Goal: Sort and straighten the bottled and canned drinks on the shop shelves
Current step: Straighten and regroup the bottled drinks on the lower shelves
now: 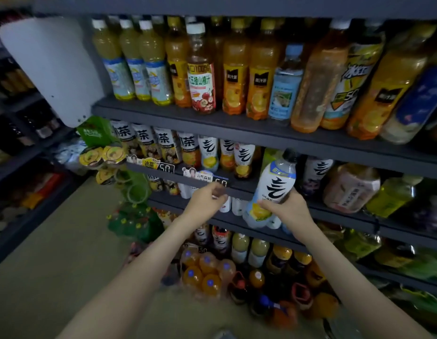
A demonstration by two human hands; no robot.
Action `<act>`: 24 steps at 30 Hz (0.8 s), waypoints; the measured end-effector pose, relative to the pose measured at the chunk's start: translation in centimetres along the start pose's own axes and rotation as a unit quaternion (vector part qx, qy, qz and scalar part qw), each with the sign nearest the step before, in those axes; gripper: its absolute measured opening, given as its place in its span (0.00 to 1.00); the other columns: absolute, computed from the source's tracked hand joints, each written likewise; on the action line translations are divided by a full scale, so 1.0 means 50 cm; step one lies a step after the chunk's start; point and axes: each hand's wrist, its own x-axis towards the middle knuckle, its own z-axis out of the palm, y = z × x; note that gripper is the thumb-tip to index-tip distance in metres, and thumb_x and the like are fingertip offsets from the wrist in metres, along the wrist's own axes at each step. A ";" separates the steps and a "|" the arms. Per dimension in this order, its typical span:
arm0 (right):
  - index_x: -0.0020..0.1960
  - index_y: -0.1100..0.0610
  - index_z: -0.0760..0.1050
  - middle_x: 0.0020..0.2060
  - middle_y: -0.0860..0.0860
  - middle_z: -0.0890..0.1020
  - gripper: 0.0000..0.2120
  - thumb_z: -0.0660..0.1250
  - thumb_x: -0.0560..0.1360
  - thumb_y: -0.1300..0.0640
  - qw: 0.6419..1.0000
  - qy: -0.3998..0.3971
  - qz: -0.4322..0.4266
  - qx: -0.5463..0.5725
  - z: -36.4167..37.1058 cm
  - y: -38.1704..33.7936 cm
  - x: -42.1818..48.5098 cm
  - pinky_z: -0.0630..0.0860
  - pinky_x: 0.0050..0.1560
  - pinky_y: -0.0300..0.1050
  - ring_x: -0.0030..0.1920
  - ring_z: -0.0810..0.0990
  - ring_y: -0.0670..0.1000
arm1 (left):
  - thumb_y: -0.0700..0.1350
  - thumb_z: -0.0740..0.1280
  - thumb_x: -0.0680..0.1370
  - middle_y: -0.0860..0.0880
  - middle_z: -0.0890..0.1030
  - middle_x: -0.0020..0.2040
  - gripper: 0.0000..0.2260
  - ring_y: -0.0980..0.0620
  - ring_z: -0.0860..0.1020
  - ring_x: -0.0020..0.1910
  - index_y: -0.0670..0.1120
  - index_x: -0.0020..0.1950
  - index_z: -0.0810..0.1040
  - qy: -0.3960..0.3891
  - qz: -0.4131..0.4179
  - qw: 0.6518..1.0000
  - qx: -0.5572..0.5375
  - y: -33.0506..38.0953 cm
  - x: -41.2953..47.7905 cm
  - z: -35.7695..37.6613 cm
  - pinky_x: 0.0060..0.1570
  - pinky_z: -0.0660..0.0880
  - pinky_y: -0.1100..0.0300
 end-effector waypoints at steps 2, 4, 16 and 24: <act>0.54 0.50 0.72 0.49 0.47 0.80 0.22 0.78 0.66 0.60 1.000 0.017 0.005 0.015 0.020 0.016 0.006 0.75 0.50 0.44 0.48 0.79 0.45 | 0.47 0.64 0.79 0.51 0.79 0.52 0.12 0.54 0.76 0.48 0.47 0.62 0.74 0.021 -0.010 1.000 -0.002 -0.023 0.000 -0.001 0.43 0.69 0.63; 0.58 0.51 0.71 0.51 0.47 0.80 0.25 0.78 0.66 0.58 0.998 0.047 0.014 0.030 0.039 0.031 0.014 0.76 0.52 0.46 0.52 0.79 0.48 | 0.46 0.64 0.79 0.50 0.79 0.54 0.11 0.55 0.74 0.48 0.46 0.61 0.75 0.037 -0.011 0.999 0.001 -0.041 0.005 -0.003 0.44 0.68 0.64; 0.64 0.54 0.69 0.53 0.46 0.77 0.27 0.76 0.69 0.61 0.985 0.163 0.035 0.046 0.139 0.003 0.042 0.72 0.50 0.40 0.52 0.75 0.46 | 0.45 0.63 0.80 0.48 0.79 0.56 0.15 0.50 0.77 0.54 0.46 0.66 0.71 -0.048 0.036 0.998 0.014 -0.094 0.120 -0.062 0.45 0.70 0.63; 0.63 0.50 0.69 0.50 0.41 0.77 0.27 0.77 0.68 0.60 0.978 0.202 0.037 0.042 0.173 -0.007 0.042 0.73 0.51 0.41 0.51 0.76 0.44 | 0.46 0.64 0.79 0.49 0.80 0.56 0.16 0.50 0.77 0.56 0.48 0.67 0.70 -0.106 0.077 0.991 0.025 -0.101 0.167 -0.079 0.50 0.72 0.59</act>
